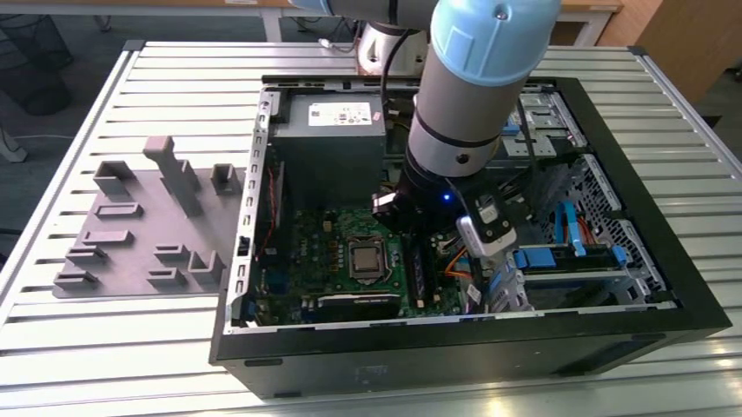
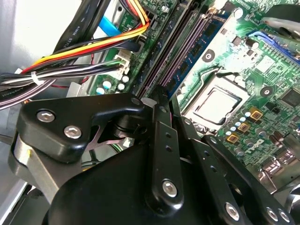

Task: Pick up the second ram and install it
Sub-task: 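Insert the second ram into the second slot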

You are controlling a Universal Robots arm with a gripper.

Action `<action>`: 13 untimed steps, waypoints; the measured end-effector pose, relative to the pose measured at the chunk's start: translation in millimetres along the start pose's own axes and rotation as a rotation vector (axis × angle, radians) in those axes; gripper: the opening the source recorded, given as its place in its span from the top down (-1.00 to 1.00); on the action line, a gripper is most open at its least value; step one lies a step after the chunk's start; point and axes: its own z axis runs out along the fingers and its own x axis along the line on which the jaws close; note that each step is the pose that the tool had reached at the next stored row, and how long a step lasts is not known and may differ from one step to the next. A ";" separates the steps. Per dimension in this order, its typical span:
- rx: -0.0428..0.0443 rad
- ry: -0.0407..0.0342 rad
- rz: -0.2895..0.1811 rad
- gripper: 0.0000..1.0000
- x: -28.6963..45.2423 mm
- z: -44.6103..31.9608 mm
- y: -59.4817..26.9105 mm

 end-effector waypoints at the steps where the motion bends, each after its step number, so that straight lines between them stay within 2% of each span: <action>1: 0.0001 0.0000 0.000 0.73 0.0 0.1 0.1; 13: 0.0000 0.0000 0.000 0.73 0.1 2.4 2.6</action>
